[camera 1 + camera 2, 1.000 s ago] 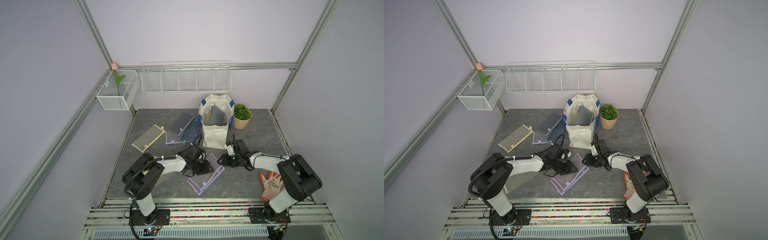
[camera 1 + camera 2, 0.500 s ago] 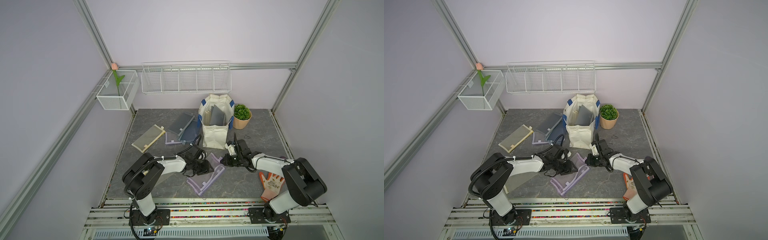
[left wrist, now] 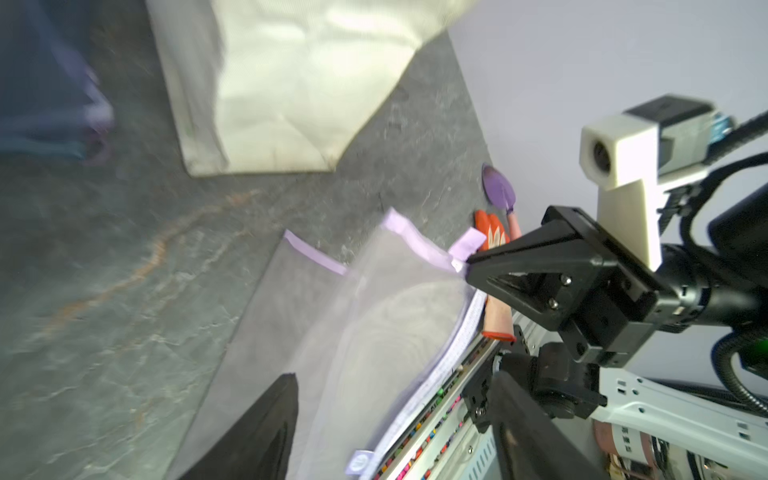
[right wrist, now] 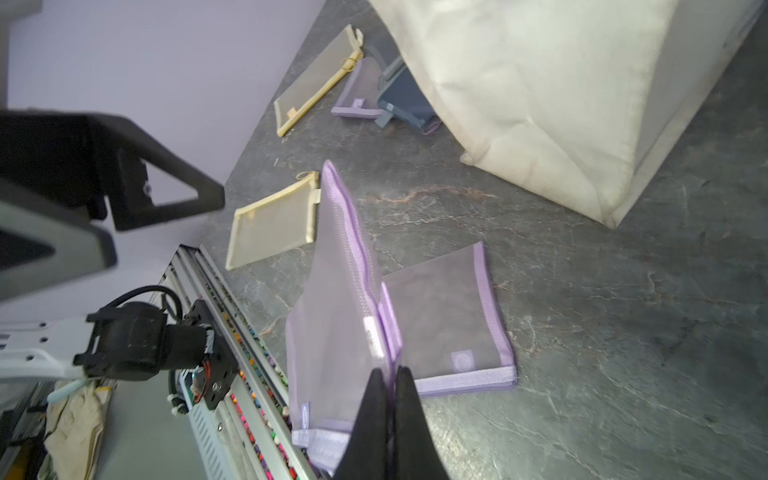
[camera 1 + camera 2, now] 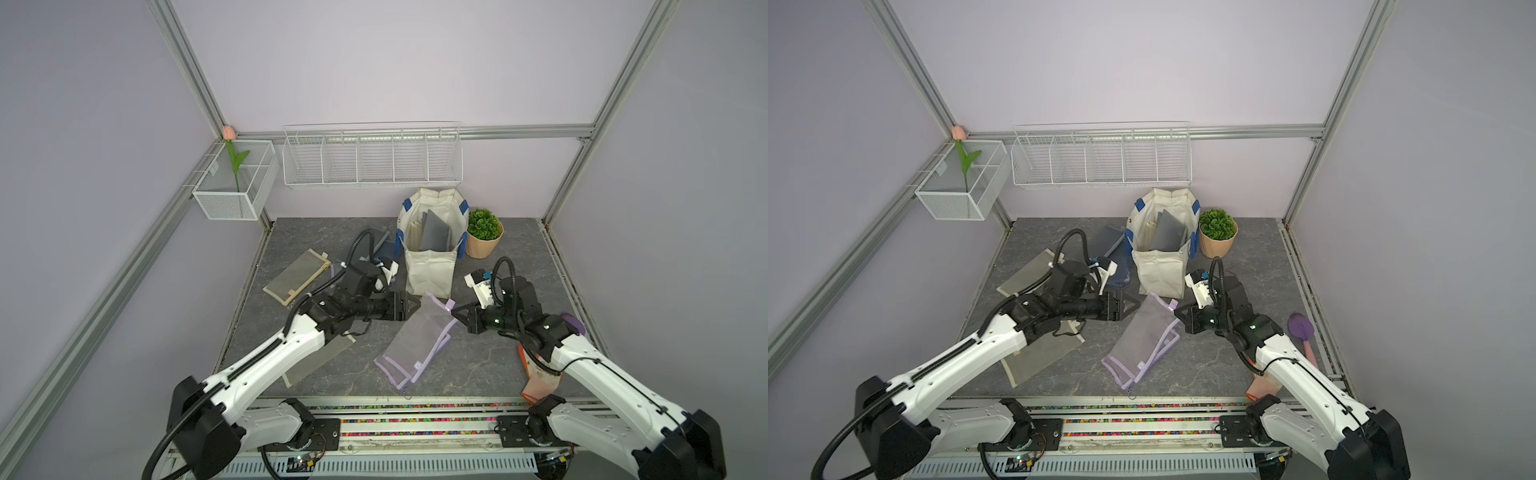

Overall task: Put the pencil pouch into the canvas bag
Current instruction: Pick up the pencil pouch.

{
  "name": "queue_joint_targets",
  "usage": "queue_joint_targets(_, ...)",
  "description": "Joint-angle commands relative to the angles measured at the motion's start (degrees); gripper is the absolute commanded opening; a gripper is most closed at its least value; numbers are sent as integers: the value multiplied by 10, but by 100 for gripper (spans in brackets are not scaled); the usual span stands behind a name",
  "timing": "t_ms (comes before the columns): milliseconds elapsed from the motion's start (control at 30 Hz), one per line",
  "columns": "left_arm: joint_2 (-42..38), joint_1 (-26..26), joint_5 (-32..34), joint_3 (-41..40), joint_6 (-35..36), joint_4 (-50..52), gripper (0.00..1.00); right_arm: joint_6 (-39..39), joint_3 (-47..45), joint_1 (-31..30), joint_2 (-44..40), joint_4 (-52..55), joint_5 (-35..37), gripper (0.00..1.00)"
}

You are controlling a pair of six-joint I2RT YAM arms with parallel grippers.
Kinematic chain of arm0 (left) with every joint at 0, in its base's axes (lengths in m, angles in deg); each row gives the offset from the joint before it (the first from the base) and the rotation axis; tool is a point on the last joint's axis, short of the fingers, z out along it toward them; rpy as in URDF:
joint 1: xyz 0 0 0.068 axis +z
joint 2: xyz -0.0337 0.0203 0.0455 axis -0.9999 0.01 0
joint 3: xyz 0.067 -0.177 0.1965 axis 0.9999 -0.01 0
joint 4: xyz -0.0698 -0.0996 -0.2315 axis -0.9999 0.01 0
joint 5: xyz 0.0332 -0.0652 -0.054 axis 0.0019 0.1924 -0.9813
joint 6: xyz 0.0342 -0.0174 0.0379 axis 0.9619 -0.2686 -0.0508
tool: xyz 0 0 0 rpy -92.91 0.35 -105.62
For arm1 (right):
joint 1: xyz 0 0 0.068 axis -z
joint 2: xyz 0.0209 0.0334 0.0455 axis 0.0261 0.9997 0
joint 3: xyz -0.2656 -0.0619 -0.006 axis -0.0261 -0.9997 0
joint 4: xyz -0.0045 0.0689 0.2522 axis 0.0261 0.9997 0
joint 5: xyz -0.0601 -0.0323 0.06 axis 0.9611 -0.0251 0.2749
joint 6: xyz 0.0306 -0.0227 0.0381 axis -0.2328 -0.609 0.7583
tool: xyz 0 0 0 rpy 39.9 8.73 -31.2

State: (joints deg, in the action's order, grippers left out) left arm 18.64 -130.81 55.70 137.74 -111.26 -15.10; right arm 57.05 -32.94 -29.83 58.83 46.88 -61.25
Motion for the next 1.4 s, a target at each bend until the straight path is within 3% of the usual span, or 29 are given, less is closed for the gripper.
queue_joint_targets(0,-61,42,-4,-36,46,21,77,-57,62,-3,-19,87,-59,6)
queue_joint_targets(67,-92,70,-36,-48,50,6,84,-53,104,-3,-20,107,-81,6)
queue_joint_targets(233,-114,76,-103,-49,59,-6,100,-26,165,-4,-24,109,-106,6)
queue_joint_targets(367,-112,76,-190,-64,29,-65,100,-24,205,-5,-7,113,-115,6)
queue_joint_targets(500,-112,67,-228,-67,5,-94,95,-21,213,-5,4,94,-115,6)
queue_joint_targets(600,-110,60,-240,-68,1,-95,78,-8,212,-4,11,67,-118,6)
queue_joint_targets(667,-110,59,-251,-66,-6,-99,48,-7,216,-5,18,63,-111,6)
queue_joint_targets(833,-115,59,-257,-60,-16,-97,3,-4,227,-5,32,40,-90,6)
queue_joint_targets(933,-119,59,-244,-57,-13,-85,0,2,238,-4,43,36,-83,7)
queue_joint_targets(1033,-120,59,-207,-35,-5,-56,0,1,245,-5,42,61,-38,23)
queue_joint_targets(1100,-104,60,-162,7,4,-9,0,-1,245,-4,33,93,22,49)
queue_joint_targets(1200,-53,81,-133,87,-17,40,0,-3,241,-5,9,141,126,78)
queue_joint_targets(1333,25,99,-110,200,-46,74,0,10,223,-4,-40,183,248,98)
queue_joint_targets(1367,48,102,-105,226,-56,74,0,17,213,-4,-53,180,259,94)
